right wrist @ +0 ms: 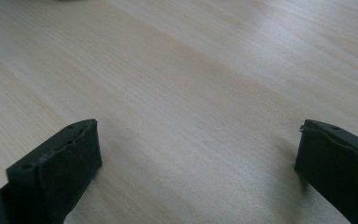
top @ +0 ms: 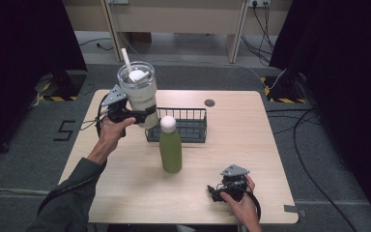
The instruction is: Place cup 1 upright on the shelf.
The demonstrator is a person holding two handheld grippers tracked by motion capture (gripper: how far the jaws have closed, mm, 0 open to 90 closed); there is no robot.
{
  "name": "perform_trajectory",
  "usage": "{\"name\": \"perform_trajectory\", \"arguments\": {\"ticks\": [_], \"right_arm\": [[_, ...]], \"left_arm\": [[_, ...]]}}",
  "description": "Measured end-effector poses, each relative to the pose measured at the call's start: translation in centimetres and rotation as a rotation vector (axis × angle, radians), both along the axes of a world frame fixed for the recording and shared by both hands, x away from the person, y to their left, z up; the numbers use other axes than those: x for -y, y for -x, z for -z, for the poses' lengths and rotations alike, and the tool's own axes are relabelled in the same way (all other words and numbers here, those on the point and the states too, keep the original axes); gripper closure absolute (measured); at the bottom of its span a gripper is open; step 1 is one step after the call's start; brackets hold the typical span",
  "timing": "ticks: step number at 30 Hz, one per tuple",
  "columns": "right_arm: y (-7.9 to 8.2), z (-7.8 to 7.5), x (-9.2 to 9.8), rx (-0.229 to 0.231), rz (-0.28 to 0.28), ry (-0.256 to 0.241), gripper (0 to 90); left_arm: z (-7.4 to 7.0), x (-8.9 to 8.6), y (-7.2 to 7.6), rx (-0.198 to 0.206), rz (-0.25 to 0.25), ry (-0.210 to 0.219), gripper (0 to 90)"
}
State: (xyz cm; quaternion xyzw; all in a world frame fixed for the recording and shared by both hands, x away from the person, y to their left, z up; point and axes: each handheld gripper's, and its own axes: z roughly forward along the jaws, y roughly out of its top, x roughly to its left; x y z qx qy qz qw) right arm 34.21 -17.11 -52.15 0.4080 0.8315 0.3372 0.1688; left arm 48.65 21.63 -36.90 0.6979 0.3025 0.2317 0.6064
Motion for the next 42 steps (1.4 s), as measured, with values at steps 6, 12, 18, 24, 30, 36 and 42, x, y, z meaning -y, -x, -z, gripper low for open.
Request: {"name": "perform_trajectory", "arguments": {"ticks": [6, 12, 18, 24, 30, 36, 42], "right_arm": [[0.0, 0.0, 0.0, 0.003, -0.002, 0.001, 0.5], [0.0, 0.0, 0.0, 0.002, -0.003, 0.001, 0.5], [0.0, 0.0, 0.0, 0.002, -0.004, 0.001, 0.5], [0.0, 0.0, 0.0, 0.0, -0.003, 0.0, 0.5], [0.0, 0.0, 0.0, 0.004, -0.005, 0.001, 0.5], [0.0, 0.0, 0.0, 0.004, -0.006, 0.001, 0.5], [0.0, 0.0, 0.0, 0.004, -0.006, 0.001, 0.5]], "left_arm": [[0.6, 0.9, -1.4, -0.015, -0.002, 0.006, 10.8], [1.1, 1.8, -2.7, -0.018, -0.007, -0.008, 10.8], [1.5, 2.7, -3.6, -0.018, -0.002, -0.015, 10.8], [2.2, 3.4, -4.0, -0.053, 0.015, 0.005, 10.8], [2.9, 3.3, -4.8, -0.023, -0.014, -0.018, 10.8], [3.4, 3.5, -5.0, -0.024, -0.022, -0.021, 10.8], [3.8, 3.8, -5.2, -0.021, -0.021, -0.024, 10.8]]}}
